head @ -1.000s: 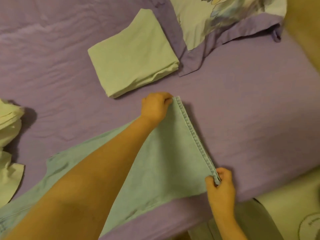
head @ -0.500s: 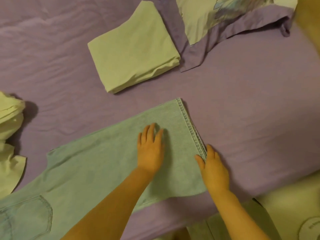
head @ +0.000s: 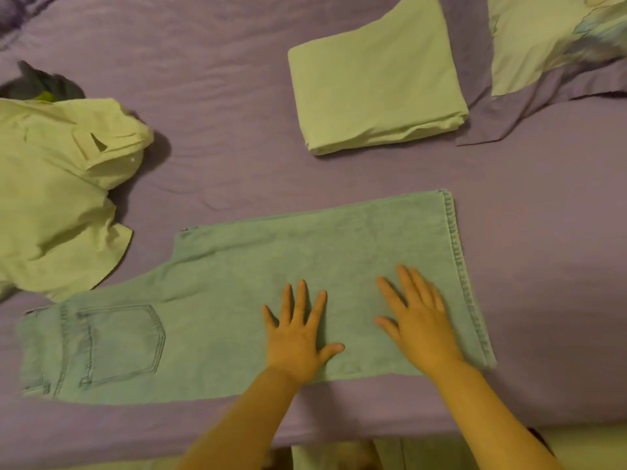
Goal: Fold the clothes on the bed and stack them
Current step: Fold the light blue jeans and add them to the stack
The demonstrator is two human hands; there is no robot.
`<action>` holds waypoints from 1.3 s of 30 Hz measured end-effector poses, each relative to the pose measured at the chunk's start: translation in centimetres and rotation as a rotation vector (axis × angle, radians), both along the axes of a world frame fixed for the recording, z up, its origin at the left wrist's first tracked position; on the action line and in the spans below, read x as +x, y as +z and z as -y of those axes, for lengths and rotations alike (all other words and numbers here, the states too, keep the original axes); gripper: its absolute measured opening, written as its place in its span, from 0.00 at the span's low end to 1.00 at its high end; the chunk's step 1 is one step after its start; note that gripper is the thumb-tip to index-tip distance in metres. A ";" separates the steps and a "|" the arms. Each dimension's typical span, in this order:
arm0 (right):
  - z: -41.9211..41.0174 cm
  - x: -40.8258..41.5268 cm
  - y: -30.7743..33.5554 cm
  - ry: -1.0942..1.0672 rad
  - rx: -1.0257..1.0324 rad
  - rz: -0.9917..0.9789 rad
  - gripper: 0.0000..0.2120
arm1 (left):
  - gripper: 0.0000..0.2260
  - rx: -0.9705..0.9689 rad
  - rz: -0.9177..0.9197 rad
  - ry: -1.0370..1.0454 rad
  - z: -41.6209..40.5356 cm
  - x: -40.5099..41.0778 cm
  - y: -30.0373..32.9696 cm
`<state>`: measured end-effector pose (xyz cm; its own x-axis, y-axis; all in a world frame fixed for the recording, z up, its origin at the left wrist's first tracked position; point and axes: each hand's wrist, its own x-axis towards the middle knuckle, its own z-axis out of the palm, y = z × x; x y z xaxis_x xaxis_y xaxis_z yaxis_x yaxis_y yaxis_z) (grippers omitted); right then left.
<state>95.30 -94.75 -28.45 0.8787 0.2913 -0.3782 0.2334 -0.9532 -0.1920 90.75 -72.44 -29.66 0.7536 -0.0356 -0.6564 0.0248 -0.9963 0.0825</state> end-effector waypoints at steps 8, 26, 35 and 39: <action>-5.1 0.6 0.6 0.053 -0.227 -0.280 0.53 | 0.49 0.044 -0.162 0.134 -5.1 -1.5 1.3; -32.0 5.3 0.2 0.638 -0.207 -0.174 0.46 | 0.46 0.123 -0.021 -0.010 -24.4 2.0 0.7; -35.8 5.6 0.3 0.432 -0.286 -0.244 0.50 | 0.32 -0.098 0.322 -0.035 -28.3 0.2 0.2; -37.6 0.3 0.2 0.458 -0.149 -0.124 0.32 | 0.27 0.019 0.591 0.298 -33.3 -3.5 1.6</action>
